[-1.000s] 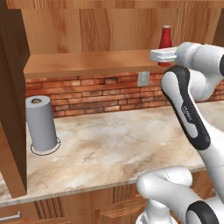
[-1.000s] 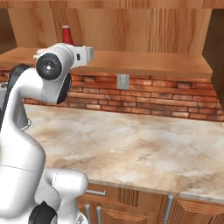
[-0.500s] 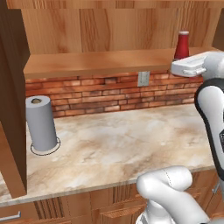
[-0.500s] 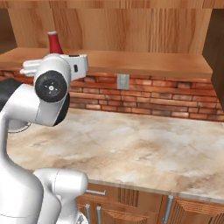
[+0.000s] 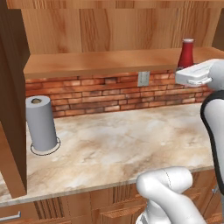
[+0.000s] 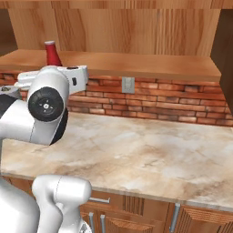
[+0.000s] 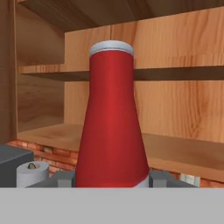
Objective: Take 2 condiments from the cabinet and move them on the counter near the stove.Make sure the condiments are lined up with each other, next to each other.
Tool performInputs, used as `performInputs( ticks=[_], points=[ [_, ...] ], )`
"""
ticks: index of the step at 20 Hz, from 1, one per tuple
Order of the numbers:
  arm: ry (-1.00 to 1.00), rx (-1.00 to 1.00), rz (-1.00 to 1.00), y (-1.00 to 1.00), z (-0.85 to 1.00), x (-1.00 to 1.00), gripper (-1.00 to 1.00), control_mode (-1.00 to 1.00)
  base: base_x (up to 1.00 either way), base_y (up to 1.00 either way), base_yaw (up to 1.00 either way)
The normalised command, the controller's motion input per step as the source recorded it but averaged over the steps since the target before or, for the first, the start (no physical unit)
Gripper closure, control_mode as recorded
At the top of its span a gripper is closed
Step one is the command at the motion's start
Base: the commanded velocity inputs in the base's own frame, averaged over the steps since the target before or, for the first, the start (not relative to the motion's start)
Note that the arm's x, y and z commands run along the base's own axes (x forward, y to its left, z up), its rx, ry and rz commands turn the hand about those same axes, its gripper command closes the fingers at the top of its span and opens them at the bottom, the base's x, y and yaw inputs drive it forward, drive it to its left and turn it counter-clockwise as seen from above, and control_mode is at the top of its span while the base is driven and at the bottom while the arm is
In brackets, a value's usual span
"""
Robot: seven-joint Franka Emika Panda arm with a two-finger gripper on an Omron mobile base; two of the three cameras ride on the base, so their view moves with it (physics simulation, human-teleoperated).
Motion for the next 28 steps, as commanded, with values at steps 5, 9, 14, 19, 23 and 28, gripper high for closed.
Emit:
performInputs(
  ticks=[5,9,14,19,23,28],
  points=[
    [-0.06,0.0,0.0,0.0,-0.29,-0.2,1.0,-1.0,0.0,0.0,0.0],
    [-0.12,0.0,0.0,0.0,-0.38,-0.21,1.0,-1.0,0.0,0.0,0.0],
    [-0.06,0.0,0.0,0.0,-0.22,-0.14,1.0,-1.0,0.0,0.0,0.0],
    [0.0,0.0,0.0,0.0,-0.01,-0.03,1.0,-1.0,0.0,0.0,0.0],
    [0.0,0.0,0.0,0.0,0.0,0.0,1.0,1.0,-0.12,0.0,0.0],
    [0.0,0.0,0.0,0.0,0.0,0.0,1.0,1.0,-0.95,0.0,0.0]
  ],
)
